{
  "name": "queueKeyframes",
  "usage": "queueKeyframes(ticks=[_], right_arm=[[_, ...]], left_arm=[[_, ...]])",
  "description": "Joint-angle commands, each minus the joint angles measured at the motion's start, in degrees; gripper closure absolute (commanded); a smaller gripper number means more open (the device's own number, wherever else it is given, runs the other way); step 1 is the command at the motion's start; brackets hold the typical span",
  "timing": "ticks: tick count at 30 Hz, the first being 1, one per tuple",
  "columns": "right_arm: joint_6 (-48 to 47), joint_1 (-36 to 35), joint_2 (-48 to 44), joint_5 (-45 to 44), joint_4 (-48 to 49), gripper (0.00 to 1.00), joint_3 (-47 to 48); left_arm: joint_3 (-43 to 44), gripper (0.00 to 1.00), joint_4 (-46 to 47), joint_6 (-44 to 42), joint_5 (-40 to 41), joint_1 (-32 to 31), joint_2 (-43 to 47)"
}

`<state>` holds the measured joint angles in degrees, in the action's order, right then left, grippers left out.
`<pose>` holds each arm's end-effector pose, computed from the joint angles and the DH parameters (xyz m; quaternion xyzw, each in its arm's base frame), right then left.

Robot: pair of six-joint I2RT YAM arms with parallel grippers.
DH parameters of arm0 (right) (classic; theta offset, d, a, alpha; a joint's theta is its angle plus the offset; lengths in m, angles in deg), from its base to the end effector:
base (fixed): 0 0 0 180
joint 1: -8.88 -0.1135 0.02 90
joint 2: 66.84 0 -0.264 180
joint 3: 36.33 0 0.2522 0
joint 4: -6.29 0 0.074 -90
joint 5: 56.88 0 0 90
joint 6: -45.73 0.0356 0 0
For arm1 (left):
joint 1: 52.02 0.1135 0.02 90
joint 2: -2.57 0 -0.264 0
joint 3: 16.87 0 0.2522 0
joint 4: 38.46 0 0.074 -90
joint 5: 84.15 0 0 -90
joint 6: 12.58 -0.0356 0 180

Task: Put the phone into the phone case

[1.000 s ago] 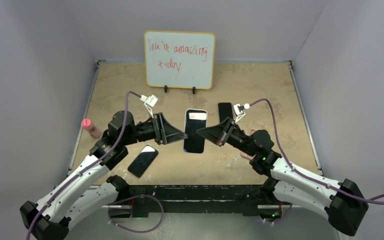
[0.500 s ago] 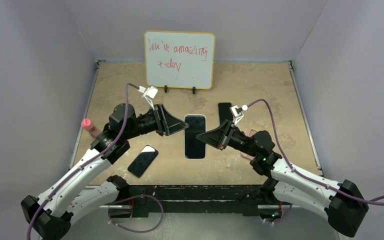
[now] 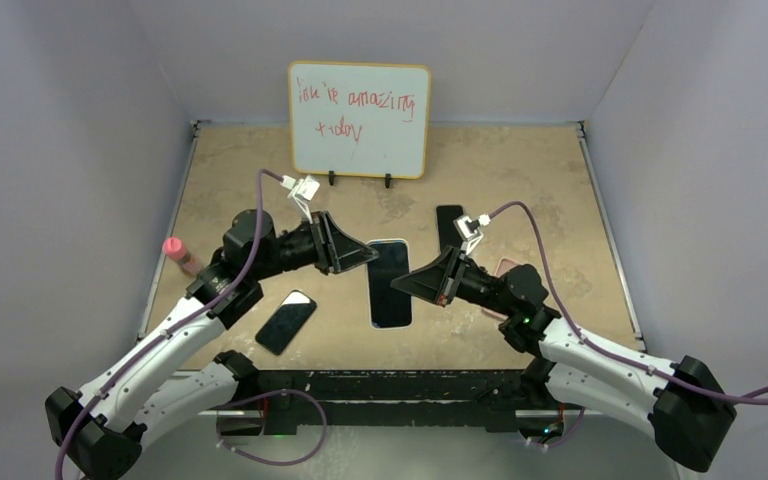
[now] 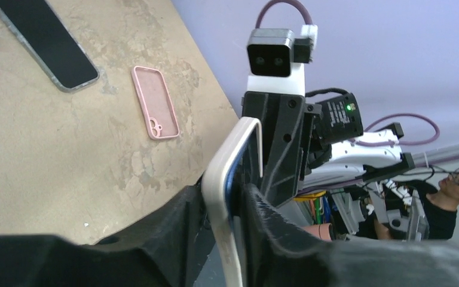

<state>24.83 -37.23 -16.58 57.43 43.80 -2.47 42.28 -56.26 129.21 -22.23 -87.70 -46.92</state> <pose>0.1229 0.1489 0.2836 -0.0600 0.5764 0.7445 0.3314 0.1539 -0.1311 0.3416 0.0547 0.7480 -0.5718 0.3325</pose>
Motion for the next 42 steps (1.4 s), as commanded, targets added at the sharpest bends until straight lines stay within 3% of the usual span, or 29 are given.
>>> queueKeyframes(ticks=[1, 3, 5, 14, 16, 18, 19, 25, 31, 42], right_arm=[[0.5, -0.2, -1.4, 1.5, 5.8, 1.0, 1.0], [-0.1, -0.2, -1.4, 1.5, 3.7, 1.0, 0.9], [-0.1, -0.2, -1.3, 0.5, 0.4, 1.0, 0.7], [-2.4, -0.2, -2.2, -3.2, -5.5, 1.0, 0.9], [-2.6, -0.2, -2.9, -3.8, -5.9, 1.0, 0.4], [-2.7, -0.2, -3.4, -4.6, -6.6, 1.0, -0.2], [-3.2, -0.2, -3.8, -5.3, -7.6, 1.0, -0.2], [-11.4, -0.1, -2.8, -10.3, -19.1, 1.0, 4.0], [-21.2, 1.2, 6.6, -13.9, -25.7, 1.0, 11.5], [-26.8, 12.0, 34.7, -4.5, -21.9, 1.0, 25.7]], left_arm=[[-0.2, 0.79, 3.2, -0.4, 0.1, 0.0, 0.0], [-0.7, 0.93, 2.9, -1.0, 1.0, 0.0, -0.3], [-0.1, 1.0, -1.0, -3.3, 3.5, 0.1, -1.1], [3.8, 1.0, -13.1, -11.0, 8.9, 0.1, -5.7], [3.9, 0.87, -13.6, -11.2, 8.8, 0.1, -5.5], [4.2, 0.64, -14.9, -11.8, 9.7, 0.1, -4.7], [4.9, 0.57, -16.4, -12.5, 11.0, 0.1, -4.5], [10.1, 0.28, -28.2, -19.9, 19.9, 0.1, -3.7], [10.4, 0.12, -33.9, -26.2, 22.7, 0.1, -0.9], [4.1, 0.08, -35.5, -28.4, 29.0, 0.0, 2.4]])
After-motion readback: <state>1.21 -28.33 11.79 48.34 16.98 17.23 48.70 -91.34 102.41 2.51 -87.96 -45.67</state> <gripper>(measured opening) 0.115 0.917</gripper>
